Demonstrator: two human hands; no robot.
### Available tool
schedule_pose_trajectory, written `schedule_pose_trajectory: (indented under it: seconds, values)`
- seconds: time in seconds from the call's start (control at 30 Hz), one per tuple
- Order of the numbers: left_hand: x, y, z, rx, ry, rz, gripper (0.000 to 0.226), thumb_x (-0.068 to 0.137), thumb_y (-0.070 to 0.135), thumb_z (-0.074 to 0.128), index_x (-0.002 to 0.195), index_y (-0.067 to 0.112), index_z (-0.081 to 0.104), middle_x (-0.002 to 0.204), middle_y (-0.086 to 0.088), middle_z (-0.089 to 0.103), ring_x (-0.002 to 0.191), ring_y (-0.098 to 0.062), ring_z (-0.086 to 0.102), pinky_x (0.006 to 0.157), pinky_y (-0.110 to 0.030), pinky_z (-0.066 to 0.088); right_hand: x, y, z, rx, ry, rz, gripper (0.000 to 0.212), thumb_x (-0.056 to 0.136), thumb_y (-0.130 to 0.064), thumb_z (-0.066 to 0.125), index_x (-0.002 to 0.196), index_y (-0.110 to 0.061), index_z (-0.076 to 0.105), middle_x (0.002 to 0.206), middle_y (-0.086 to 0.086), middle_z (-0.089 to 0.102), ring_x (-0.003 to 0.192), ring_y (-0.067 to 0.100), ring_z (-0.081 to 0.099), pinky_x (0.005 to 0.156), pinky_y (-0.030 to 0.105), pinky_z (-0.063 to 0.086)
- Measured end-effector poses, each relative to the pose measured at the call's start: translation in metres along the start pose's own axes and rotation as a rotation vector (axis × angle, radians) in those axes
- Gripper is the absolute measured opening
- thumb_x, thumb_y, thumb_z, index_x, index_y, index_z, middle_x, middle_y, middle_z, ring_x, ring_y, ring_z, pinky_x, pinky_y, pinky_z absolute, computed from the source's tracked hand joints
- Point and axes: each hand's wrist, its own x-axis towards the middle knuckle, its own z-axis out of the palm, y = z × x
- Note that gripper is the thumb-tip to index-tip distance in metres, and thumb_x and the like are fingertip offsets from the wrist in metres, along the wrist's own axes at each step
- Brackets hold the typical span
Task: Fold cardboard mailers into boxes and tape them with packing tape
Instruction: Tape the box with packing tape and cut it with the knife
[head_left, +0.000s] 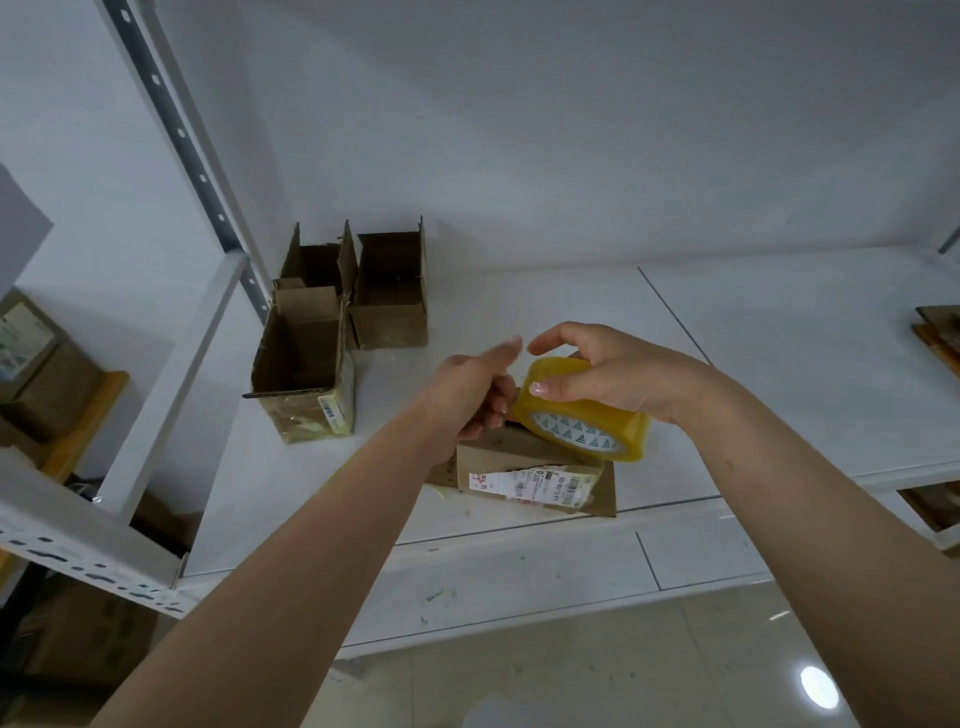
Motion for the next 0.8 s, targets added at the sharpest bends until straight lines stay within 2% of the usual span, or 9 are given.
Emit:
schedule_pose_trajectory:
  seconds: [0.07,0.2,0.33,0.4,0.47,0.53,0.6,0.67,0.8]
  values:
    - [0.004,-0.002,0.000,-0.003,0.039,0.059,0.041,0.092,0.041,0.060,0.058,0.020,0.053,0.051,0.006,0.052,0.043,-0.008,0.046,0.044,-0.019,0.037,0.002,-0.001,-0.002,-0.023,0.013,0.009,0.047,0.080,-0.050,0.072,0.121,-0.040,0.052,0.108,-0.018,0.054,0.098,0.007,0.057,0.081,0.030,0.051]
    - [0.011,-0.021,0.004,-0.142,0.131,0.135,0.040,0.096,0.029,0.059,0.058,0.016,0.054,0.050,0.004,0.051,0.050,-0.011,0.048,0.055,-0.022,0.046,0.001,0.004,-0.007,0.066,0.006,0.042,0.068,0.052,-0.072,0.067,0.107,-0.033,0.064,0.100,-0.011,0.068,0.092,0.011,0.065,0.073,0.026,0.052]
    - [0.020,-0.036,0.004,-0.222,0.243,0.116,0.039,0.096,0.025,0.057,0.059,0.015,0.054,0.048,0.001,0.051,0.052,-0.013,0.049,0.077,-0.037,0.053,0.002,0.017,-0.008,0.232,0.008,-0.011,0.051,0.063,-0.056,0.067,0.102,-0.024,0.069,0.104,0.003,0.070,0.104,0.024,0.063,0.093,0.040,0.048]
    - [0.024,-0.040,0.002,-0.238,0.262,0.126,0.039,0.097,0.022,0.056,0.059,0.015,0.053,0.050,-0.001,0.049,0.053,-0.015,0.048,0.080,-0.040,0.054,0.002,0.018,-0.010,0.241,0.012,-0.034,0.045,0.066,-0.049,0.066,0.101,-0.021,0.070,0.102,0.004,0.070,0.103,0.025,0.062,0.095,0.042,0.046]
    - [0.027,-0.043,0.000,-0.281,0.266,0.146,0.041,0.097,0.018,0.055,0.056,0.014,0.052,0.050,-0.002,0.047,0.054,-0.017,0.047,0.079,-0.043,0.057,0.003,0.016,-0.012,0.202,0.041,-0.038,0.048,0.063,-0.054,0.066,0.097,-0.020,0.072,0.094,0.000,0.071,0.098,0.023,0.064,0.091,0.040,0.047]
    - [0.029,-0.046,-0.003,-0.330,0.282,0.173,0.043,0.097,0.016,0.054,0.054,0.014,0.050,0.048,-0.002,0.045,0.052,-0.015,0.047,0.070,-0.040,0.060,0.005,0.012,-0.014,0.151,0.093,-0.036,0.053,0.059,-0.062,0.065,0.090,-0.021,0.073,0.085,-0.003,0.072,0.090,0.020,0.067,0.080,0.033,0.050]
    - [0.031,-0.048,-0.010,-0.350,0.313,0.192,0.042,0.097,0.016,0.054,0.056,0.014,0.049,0.049,0.000,0.044,0.050,-0.012,0.047,0.064,-0.035,0.060,0.007,0.007,-0.015,0.072,0.145,-0.029,0.051,0.062,-0.067,0.066,0.084,-0.021,0.074,0.078,-0.005,0.073,0.079,0.016,0.069,0.069,0.028,0.050]
    - [0.032,-0.050,-0.017,-0.329,0.322,0.208,0.041,0.098,0.017,0.054,0.057,0.014,0.050,0.050,0.001,0.045,0.050,-0.010,0.046,0.064,-0.035,0.061,0.010,0.003,-0.014,-0.001,0.163,0.001,0.045,0.070,-0.066,0.067,0.084,-0.023,0.074,0.076,-0.006,0.073,0.075,0.014,0.070,0.063,0.026,0.049]
    - [0.029,-0.058,-0.024,-0.355,0.346,0.175,0.036,0.098,0.018,0.055,0.063,0.011,0.052,0.053,-0.001,0.045,0.050,-0.009,0.047,0.060,-0.031,0.059,0.017,-0.009,-0.006,-0.157,0.152,0.034,0.054,0.069,-0.071,0.067,0.076,-0.017,0.075,0.069,-0.002,0.071,0.060,0.010,0.067,0.052,0.021,0.047]
